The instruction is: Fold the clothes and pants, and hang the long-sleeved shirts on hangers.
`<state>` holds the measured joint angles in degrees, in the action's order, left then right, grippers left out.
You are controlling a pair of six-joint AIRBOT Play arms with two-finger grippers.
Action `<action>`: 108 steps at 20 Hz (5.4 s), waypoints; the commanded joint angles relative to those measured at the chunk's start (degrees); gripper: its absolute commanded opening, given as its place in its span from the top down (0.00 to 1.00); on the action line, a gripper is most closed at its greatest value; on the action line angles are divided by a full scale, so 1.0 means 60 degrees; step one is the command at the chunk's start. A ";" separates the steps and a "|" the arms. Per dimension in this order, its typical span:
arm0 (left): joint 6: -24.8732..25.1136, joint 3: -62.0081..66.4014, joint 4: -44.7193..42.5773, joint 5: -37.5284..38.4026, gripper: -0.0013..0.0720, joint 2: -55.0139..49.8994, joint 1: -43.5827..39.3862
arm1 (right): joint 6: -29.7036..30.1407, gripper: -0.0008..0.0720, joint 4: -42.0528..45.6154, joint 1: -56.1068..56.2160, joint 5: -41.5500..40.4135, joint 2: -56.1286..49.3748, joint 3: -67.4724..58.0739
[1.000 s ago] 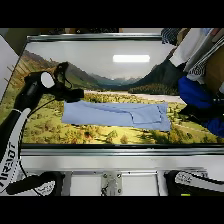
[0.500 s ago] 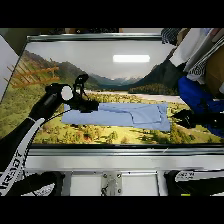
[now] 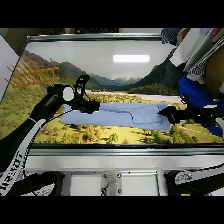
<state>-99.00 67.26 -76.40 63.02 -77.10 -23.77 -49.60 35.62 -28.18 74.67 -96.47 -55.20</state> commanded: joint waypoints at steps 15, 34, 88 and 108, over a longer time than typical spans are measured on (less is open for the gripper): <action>0.0091 0.0335 0.0761 -0.0437 0.97 -0.0667 -0.0015 | -0.1770 0.96 0.2772 0.0925 0.0484 0.0266 -0.1020; 0.0284 0.6142 0.1016 -0.0543 0.97 -0.6794 -0.2342 | -0.5635 0.97 0.4575 0.4167 0.3330 0.1967 -0.6626; 0.1104 0.1198 0.0914 0.0368 0.97 0.1617 0.3836 | -0.4641 0.01 0.1803 0.5931 -0.4353 0.3319 0.0616; 0.1177 -0.0175 0.0929 0.0084 0.97 0.2342 0.2492 | -0.1239 0.96 -0.3555 0.8557 -0.4335 -0.1701 -0.2743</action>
<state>-91.96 66.24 -70.85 62.83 -63.09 -8.78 -61.54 17.19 20.93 47.81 -105.19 -67.94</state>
